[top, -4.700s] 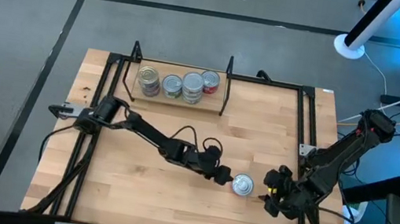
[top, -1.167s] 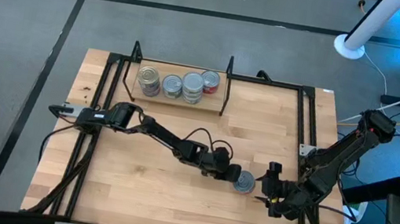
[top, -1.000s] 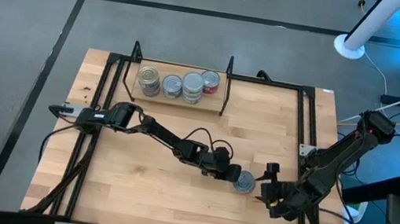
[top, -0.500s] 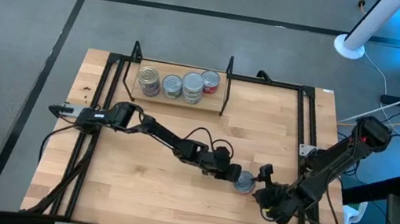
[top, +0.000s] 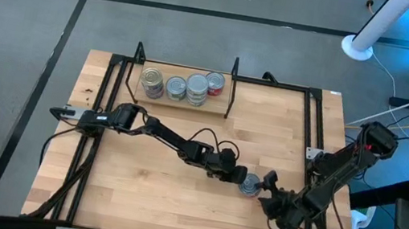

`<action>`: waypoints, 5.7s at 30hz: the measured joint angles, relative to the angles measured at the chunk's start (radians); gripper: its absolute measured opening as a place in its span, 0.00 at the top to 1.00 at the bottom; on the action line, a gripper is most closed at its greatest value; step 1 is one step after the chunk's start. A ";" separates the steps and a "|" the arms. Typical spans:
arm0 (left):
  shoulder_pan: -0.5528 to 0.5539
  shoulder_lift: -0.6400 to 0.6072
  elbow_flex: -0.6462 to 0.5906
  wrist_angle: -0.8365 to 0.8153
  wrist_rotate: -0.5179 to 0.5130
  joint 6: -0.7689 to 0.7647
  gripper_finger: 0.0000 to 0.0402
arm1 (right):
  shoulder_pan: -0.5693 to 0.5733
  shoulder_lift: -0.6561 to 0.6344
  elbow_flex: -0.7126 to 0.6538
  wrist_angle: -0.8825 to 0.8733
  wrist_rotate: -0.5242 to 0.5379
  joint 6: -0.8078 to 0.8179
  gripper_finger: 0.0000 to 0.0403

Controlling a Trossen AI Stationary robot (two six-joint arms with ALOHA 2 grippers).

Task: Stack canned seafood by type on shelf
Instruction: Stack the red tuna can on top of the other red tuna can on the shelf

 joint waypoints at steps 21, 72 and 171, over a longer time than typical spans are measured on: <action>-0.001 0.000 0.000 0.000 0.013 0.090 0.99 | 0.018 0.188 0.001 0.078 0.205 -0.062 0.50; 0.403 -0.778 0.000 -0.633 -0.110 1.301 0.99 | -0.638 0.186 0.627 0.094 0.331 -0.921 0.67; 0.435 -0.720 -0.002 -0.772 -0.255 2.376 0.66 | -1.121 0.170 0.639 0.342 -0.160 -0.830 0.57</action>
